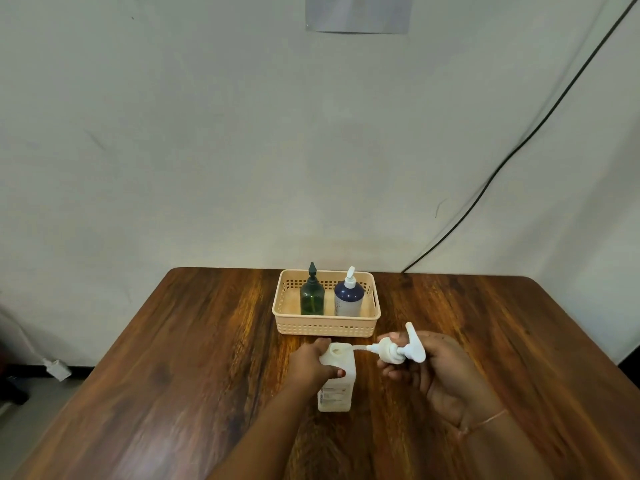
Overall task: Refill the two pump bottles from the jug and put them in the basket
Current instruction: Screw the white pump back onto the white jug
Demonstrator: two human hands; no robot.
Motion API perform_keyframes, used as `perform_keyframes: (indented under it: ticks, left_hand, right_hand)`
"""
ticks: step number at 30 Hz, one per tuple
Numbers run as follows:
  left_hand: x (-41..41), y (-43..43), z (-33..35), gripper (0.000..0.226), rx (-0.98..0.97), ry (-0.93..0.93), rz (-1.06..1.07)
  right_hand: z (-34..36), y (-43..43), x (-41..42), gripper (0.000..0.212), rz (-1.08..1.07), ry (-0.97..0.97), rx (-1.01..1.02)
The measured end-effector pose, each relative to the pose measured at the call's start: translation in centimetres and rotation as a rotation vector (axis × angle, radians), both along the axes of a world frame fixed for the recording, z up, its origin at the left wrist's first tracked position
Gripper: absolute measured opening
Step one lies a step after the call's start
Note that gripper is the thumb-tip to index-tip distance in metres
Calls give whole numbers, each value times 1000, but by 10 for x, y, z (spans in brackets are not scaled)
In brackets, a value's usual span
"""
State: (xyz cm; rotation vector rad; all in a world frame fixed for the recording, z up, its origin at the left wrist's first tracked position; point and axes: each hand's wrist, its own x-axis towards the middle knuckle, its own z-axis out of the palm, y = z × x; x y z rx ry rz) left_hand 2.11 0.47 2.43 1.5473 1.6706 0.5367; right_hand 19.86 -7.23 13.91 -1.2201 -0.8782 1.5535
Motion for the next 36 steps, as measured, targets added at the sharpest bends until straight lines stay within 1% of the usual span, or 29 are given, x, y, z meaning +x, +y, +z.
perform_keyframes:
  ticks: [3,5,9,12,15,18,19,22,25,26,27,31,34,36]
  left_hand:
    - [0,3,0,69,-14,6,-4]
    - [-1,4,1,70,-27,14,-12]
    - [-2,5,4,60,-18,28,-31]
    - [-2,4,4,53,6,6,-40]
    - [-2,5,6,54,10,22,-46]
    - [-2,6,4,58,-5,2,-49]
    - [-2,6,4,59,-5,-1,-49]
    - [-3,7,2,58,8,3,-56]
    - [-4,8,1,57,8,1,-58]
    - [-4,8,1,57,6,-4,-58]
    - [-5,7,1,57,8,-4,-59]
    - [-6,5,2,56,24,-20,-59]
    - [-6,5,3,52,28,-22,-57]
    - [-6,5,3,48,24,-37,-53]
  right_hand:
    - [-12,17,-6,22,-25,24,-91]
    - [-23,35,-19,22,-3,-17,-144]
    - [-47,69,-47,24,66,-155,-251]
    - [-59,84,-55,22,86,-238,-264]
    - [-67,92,-57,25,111,-437,-243]
    - [-72,94,-55,29,130,-708,-175]
    - [-75,92,-53,28,130,-739,-117]
    - [-88,84,-46,22,177,-678,54]
    - [-93,78,-38,41,313,-637,116]
    - [-94,77,-37,43,331,-646,147]
    - [-95,77,-37,43,315,-670,188]
    - [-102,75,-44,36,123,-847,348]
    - [-106,76,-48,28,42,-903,348]
    - [-106,76,-49,35,78,-856,323]
